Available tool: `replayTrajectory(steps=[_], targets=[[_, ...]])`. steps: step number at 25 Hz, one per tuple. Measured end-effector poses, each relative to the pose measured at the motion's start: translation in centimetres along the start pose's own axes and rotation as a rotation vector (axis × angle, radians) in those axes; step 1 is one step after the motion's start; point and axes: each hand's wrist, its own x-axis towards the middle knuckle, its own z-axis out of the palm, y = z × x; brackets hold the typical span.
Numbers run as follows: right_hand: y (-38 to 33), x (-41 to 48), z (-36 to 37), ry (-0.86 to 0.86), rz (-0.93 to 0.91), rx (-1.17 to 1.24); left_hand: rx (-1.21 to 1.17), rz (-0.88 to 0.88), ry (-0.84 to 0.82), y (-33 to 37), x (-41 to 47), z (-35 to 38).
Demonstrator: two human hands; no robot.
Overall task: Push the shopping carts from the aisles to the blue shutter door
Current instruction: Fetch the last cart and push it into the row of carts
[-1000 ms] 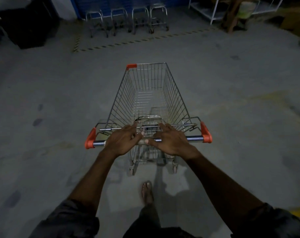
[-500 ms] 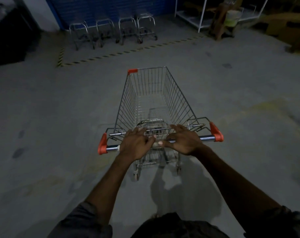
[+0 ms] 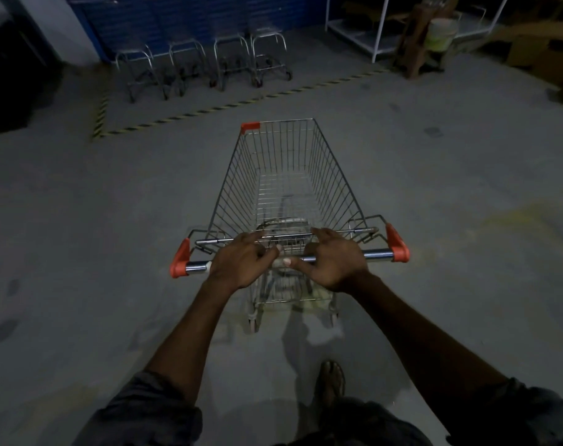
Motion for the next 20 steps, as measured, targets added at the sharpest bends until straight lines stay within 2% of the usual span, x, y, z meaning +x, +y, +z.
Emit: replayTrajectory(steps=[9, 18, 20], targets=[[7.1, 15.3, -0.2, 0.028, -0.047, -0.037, 0.022, -0.059, 0.102, -2.2, 16.5, -0.7], [12.2, 31.0, -1.7, 0.033, -0.018, -0.024, 0.023, -0.033, 0.107, -5.7, 32.6, -2.6], [13.0, 35.0, -1.2, 0.087, -0.029, -0.034, 0.034, -0.013, 0.102, -7.5, 36.7, -3.2]])
